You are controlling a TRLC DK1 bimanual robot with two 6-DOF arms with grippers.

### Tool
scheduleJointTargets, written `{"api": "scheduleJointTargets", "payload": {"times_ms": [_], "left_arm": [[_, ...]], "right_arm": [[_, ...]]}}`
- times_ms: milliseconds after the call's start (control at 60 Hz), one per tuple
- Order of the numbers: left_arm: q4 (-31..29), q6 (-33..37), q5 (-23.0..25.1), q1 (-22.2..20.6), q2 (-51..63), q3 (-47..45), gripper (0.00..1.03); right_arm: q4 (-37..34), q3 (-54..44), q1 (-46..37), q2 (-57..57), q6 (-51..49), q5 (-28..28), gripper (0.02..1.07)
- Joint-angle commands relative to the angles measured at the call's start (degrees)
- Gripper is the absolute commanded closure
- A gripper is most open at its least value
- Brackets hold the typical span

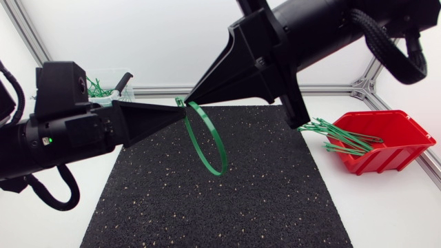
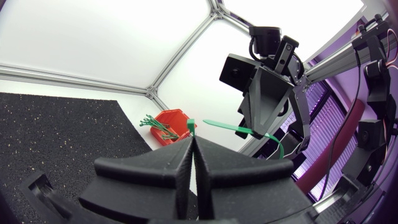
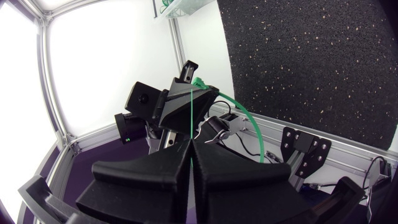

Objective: Take a green cable tie from the red box, thread the tail through the head to close it, then place it in the transparent bin on the left.

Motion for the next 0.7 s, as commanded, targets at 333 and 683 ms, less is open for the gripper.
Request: {"api": "scheduleJointTargets", "payload": {"times_ms": [333, 683], "left_arm": [[1.0, -0.9, -0.2, -0.3, -0.8, -1.6, 1.0], [1.0, -0.8, -0.5, -0.4, -0.8, -1.6, 1.0]], "right_arm": [[5.3, -5.6, -0.3, -0.7, 2.2, -1.7, 1.01], [10.2, -9.2, -0.6, -3.8, 4.2, -2.5, 1.01]]}}
